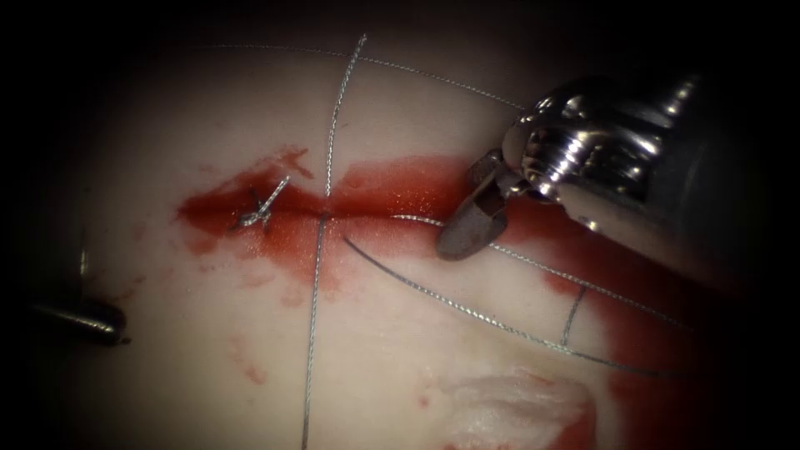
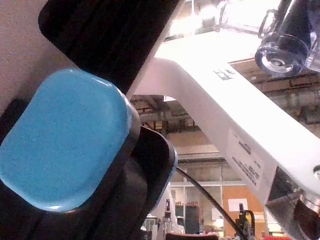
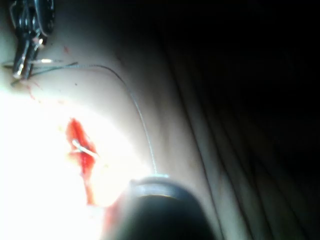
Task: Wound Closure
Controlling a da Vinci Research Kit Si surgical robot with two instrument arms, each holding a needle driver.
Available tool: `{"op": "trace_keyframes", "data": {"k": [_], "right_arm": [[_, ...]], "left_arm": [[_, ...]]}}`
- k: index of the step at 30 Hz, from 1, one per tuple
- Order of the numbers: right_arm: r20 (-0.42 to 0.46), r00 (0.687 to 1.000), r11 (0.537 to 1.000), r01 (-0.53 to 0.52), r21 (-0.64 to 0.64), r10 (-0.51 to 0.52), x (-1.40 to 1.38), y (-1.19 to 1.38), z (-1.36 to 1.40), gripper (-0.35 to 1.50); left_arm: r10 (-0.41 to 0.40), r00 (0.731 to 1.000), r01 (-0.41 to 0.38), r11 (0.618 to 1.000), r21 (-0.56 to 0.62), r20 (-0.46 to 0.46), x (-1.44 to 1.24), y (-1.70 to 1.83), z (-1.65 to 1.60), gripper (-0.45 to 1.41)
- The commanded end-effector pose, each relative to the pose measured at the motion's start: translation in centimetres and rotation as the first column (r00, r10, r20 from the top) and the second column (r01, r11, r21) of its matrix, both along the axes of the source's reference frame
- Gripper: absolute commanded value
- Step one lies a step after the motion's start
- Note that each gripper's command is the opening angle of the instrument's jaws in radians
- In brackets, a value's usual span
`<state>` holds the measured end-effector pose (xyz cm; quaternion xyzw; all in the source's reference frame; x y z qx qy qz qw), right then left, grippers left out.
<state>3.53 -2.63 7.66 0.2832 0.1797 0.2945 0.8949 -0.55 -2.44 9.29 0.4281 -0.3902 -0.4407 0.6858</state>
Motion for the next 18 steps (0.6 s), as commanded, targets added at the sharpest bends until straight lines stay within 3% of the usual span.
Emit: {"op": "trace_keyframes", "data": {"k": [1,3,5,12,18], "right_arm": [[0.004,1.000,1.000,0.005,0.012,-0.005,0.20,0.03,0.02,1.10],[0.020,1.000,0.999,0.015,0.037,-0.015,0.31,-0.05,0.07,1.11],[0.024,0.999,0.998,0.030,0.047,-0.031,0.42,-0.14,0.14,1.25],[0.021,0.999,0.999,0.042,0.022,-0.042,0.51,-0.34,0.28,1.25],[0.031,0.999,0.999,0.030,0.015,-0.031,0.59,-0.37,0.35,1.05]], "left_arm": [[-0.002,1.000,0.002,1.000,-0.007,0.002,-0.06,0.11,-0.03,-0.45],[-0.002,1.000,0.002,1.000,-0.007,0.002,-0.06,0.11,-0.03,-0.45],[-0.002,1.000,0.002,1.000,-0.007,0.001,-0.06,0.11,-0.02,-0.45],[-0.002,1.000,0.002,1.000,-0.008,-0.002,-0.07,0.10,-0.02,-0.45],[-0.005,1.000,0.005,1.000,-0.011,-0.004,-0.10,0.08,-0.01,-0.45]]}}
